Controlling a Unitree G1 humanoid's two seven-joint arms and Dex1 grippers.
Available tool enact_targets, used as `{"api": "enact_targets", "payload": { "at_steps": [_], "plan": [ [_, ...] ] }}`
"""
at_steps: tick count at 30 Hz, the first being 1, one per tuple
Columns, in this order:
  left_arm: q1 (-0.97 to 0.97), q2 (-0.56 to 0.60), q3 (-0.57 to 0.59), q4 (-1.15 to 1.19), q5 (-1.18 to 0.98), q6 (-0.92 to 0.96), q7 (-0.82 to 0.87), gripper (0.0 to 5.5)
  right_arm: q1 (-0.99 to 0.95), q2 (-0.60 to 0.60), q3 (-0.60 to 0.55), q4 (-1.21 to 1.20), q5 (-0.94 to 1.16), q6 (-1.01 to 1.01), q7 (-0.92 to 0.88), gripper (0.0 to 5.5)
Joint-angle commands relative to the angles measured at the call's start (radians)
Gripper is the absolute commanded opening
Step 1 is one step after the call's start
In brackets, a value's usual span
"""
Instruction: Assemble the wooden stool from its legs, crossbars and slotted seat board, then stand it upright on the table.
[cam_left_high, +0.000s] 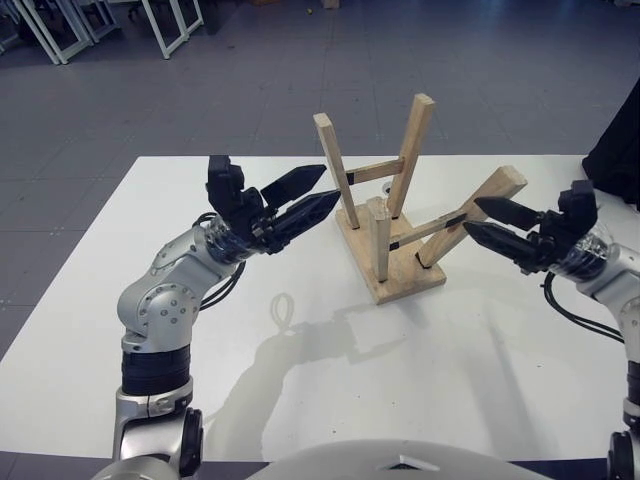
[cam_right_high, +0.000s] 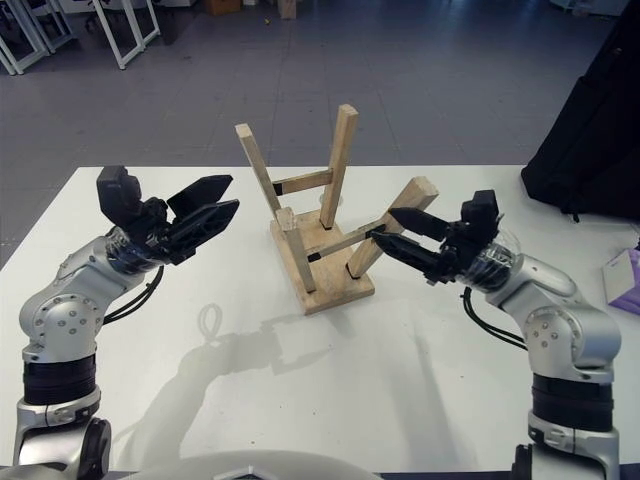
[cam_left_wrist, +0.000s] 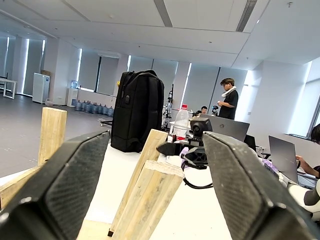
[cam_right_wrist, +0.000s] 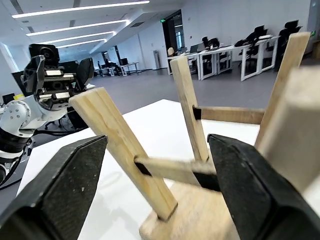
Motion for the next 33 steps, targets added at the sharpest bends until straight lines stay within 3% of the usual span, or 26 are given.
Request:
{"api": "enact_targets", "payload": {
  "at_steps": [1,4,7,10,14,17,20,24,29,33],
  "plan": [
    [-0.007,0.009,-0.002,-0.001,0.006,0.000,-0.007,3.42,-0.066,0.125,0.049,-0.112,-0.124,-0.146,-0.169,3.68],
    [-0.004,0.016,0.005,0.000,0.000,0.005,-0.007,3.42,-0.085,0.182,0.147,-0.186,-0.328,-0.290,-0.282,3.68],
    [-0.004,0.018,0.009,-0.001,-0.001,0.006,-0.003,3.42,-0.100,0.173,0.287,-0.190,-0.742,-0.549,-0.418,3.68],
    [0.006,0.014,0.010,-0.012,0.000,0.002,0.006,3.42,-0.135,0.136,0.344,-0.163,-1.104,-0.728,-0.577,3.68],
    [0.024,0.007,0.017,-0.024,-0.002,-0.005,0.016,3.42,-0.197,0.068,0.360,-0.126,-1.444,-0.797,-0.698,3.68],
    [0.031,0.003,0.023,-0.036,-0.012,-0.002,0.026,3.42,-0.118,0.010,0.435,-0.010,-1.712,-0.763,-0.730,3.68],
    [0.035,-0.003,0.023,-0.039,-0.022,0.003,0.031,3.42,0.053,-0.015,0.535,0.170,-1.766,-0.698,-0.604,3.68],
    [0.060,-0.004,0.030,-0.050,-0.038,0.009,0.039,3.42,0.199,0.002,0.591,0.180,-1.604,-0.582,-0.344,3.68],
    [0.078,-0.004,0.038,-0.054,-0.036,0.004,0.047,3.42,0.093,0.014,0.563,0.180,-1.535,-0.639,-0.462,3.68],
    [0.084,0.012,0.027,-0.042,-0.001,-0.011,0.033,3.42,-0.060,0.103,0.374,0.086,-1.223,-0.703,-0.553,3.68]
  ]
}}
